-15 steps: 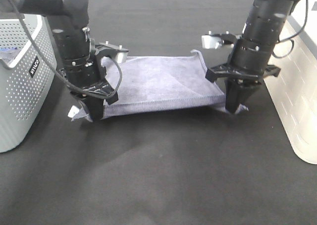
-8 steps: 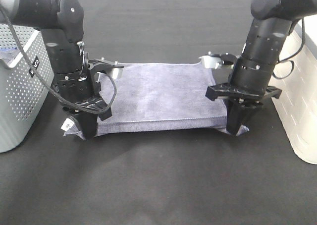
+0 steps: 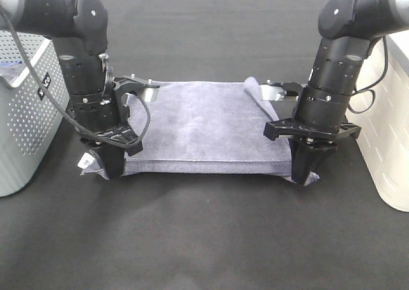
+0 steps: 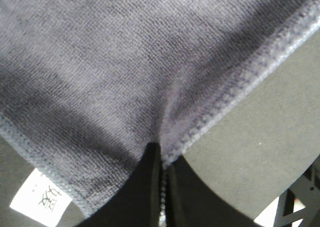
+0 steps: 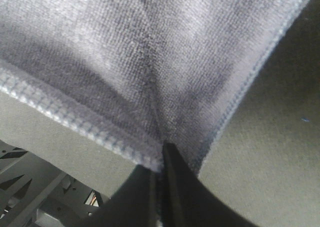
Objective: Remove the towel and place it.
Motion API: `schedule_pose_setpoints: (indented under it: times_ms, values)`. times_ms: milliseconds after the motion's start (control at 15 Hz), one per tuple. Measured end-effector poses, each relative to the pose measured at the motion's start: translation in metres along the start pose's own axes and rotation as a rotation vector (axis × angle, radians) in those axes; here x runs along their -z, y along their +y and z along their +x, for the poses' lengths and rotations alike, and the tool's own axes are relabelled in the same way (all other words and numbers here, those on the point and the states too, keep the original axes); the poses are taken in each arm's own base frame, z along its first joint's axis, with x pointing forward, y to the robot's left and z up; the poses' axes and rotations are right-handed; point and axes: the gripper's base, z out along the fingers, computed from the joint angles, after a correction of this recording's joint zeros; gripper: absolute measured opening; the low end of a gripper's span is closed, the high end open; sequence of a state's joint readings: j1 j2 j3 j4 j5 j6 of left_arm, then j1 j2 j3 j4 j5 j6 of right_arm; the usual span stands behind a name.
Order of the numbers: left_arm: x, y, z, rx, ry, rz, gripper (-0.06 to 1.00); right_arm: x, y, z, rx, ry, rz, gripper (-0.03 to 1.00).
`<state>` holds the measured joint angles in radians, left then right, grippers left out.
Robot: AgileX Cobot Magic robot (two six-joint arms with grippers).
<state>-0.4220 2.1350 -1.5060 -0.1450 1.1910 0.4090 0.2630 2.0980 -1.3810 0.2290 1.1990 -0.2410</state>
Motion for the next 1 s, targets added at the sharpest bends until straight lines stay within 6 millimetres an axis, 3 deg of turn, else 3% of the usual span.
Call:
schedule_pose_setpoints:
  times_ms: [467, 800, 1000]
  values:
    - [-0.007, 0.001, 0.004, -0.012, 0.032, -0.003, 0.00, -0.013, -0.004, -0.004, -0.002, 0.037, -0.004, 0.09]
    - [-0.020, 0.002, 0.015, -0.026, 0.094, -0.012, 0.00, -0.017, -0.002, -0.003, -0.009, 0.047, -0.031, 0.22]
    - [-0.020, 0.005, 0.017, -0.033, 0.116, -0.038, 0.03, -0.021, -0.006, 0.000, 0.003, 0.077, -0.012, 0.39]
